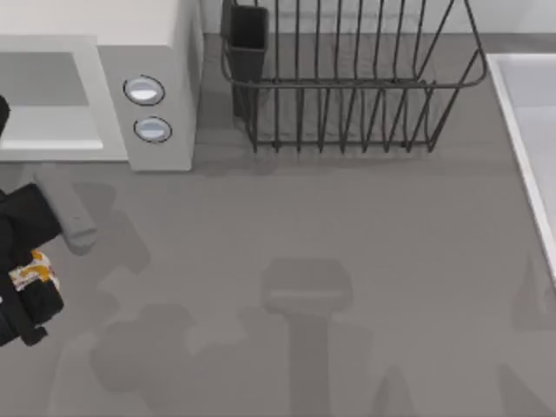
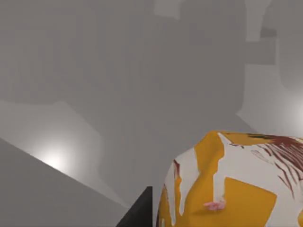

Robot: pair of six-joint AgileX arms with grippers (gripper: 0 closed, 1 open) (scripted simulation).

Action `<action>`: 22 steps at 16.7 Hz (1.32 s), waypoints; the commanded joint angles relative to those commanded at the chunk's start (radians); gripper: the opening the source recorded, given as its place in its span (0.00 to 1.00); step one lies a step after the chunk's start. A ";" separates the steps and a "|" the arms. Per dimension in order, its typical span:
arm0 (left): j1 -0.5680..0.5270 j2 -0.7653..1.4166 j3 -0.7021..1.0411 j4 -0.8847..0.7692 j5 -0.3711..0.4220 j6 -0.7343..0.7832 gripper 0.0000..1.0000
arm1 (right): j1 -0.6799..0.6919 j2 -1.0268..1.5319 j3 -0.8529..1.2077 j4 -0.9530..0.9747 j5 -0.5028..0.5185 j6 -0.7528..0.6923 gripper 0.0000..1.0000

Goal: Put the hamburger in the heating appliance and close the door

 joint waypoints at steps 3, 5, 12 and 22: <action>0.040 0.103 0.004 0.242 0.024 -0.093 0.00 | 0.000 0.000 0.000 0.000 0.000 0.000 1.00; 0.072 0.187 -0.002 0.438 0.042 -0.168 0.00 | 0.000 0.000 0.000 0.000 0.000 0.000 1.00; 0.196 0.472 -0.051 1.203 0.107 -0.473 0.00 | 0.000 0.000 0.000 0.000 0.000 0.000 1.00; 0.315 0.687 -0.091 1.827 0.172 -0.772 0.00 | 0.000 0.000 0.000 0.000 0.000 0.000 1.00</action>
